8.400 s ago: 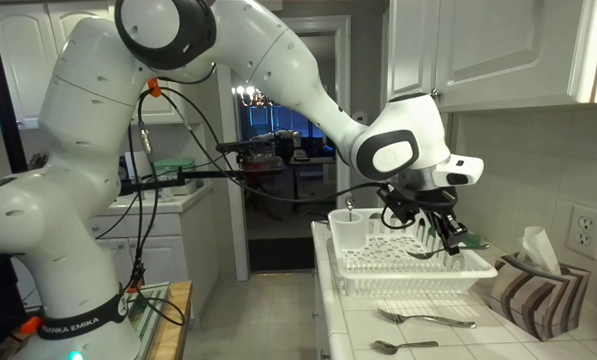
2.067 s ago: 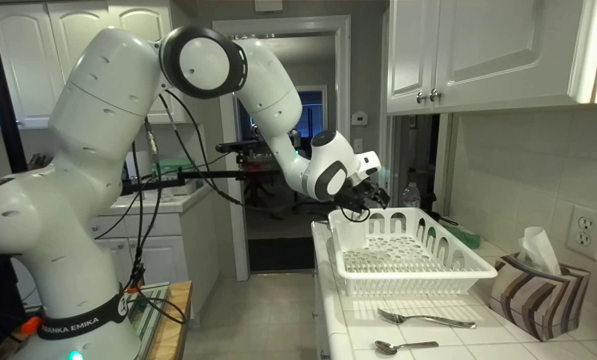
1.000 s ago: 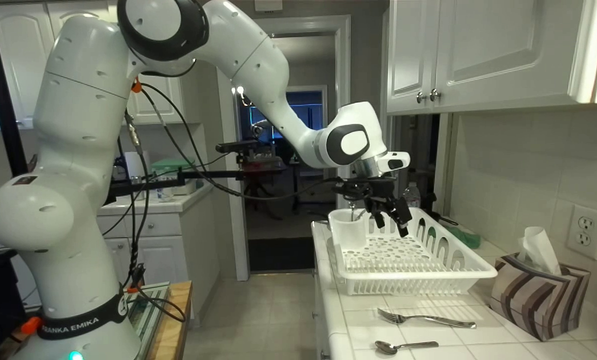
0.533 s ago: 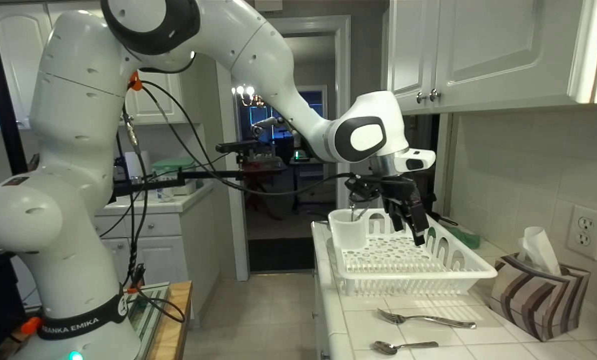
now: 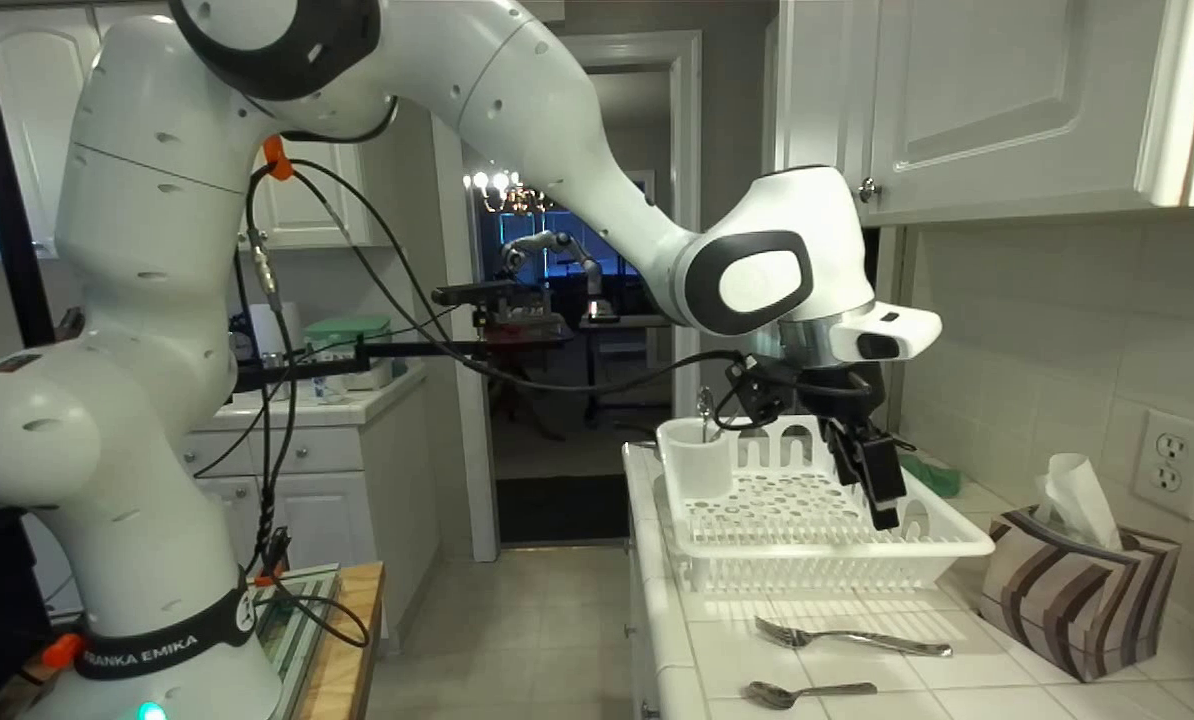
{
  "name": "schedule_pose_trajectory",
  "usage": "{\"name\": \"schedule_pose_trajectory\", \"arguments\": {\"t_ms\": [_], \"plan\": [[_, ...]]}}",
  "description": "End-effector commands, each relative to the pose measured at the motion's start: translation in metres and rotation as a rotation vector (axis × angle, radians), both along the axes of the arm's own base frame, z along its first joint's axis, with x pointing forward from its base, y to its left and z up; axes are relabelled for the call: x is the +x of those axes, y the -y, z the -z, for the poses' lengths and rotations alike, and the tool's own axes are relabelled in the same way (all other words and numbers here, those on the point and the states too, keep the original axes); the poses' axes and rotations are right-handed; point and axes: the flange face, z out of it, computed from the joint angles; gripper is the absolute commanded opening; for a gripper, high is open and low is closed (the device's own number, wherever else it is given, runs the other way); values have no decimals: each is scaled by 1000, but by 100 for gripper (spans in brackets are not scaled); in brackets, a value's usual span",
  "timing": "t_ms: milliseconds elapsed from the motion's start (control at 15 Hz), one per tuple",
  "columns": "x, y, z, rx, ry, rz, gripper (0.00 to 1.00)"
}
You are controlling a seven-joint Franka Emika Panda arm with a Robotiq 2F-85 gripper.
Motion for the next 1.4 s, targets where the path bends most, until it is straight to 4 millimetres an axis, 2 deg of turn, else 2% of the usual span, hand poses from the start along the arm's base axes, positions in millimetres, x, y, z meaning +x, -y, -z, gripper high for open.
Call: {"name": "schedule_pose_trajectory", "arguments": {"t_ms": [0,333,533,933,1333], "plan": [[-11,25,0,53,52,103,100],[-26,58,15,88,88,205,100],[-30,71,29,97,71,238,100],[-30,74,55,89,14,203,100],[-42,77,85,69,-41,140,100]]}}
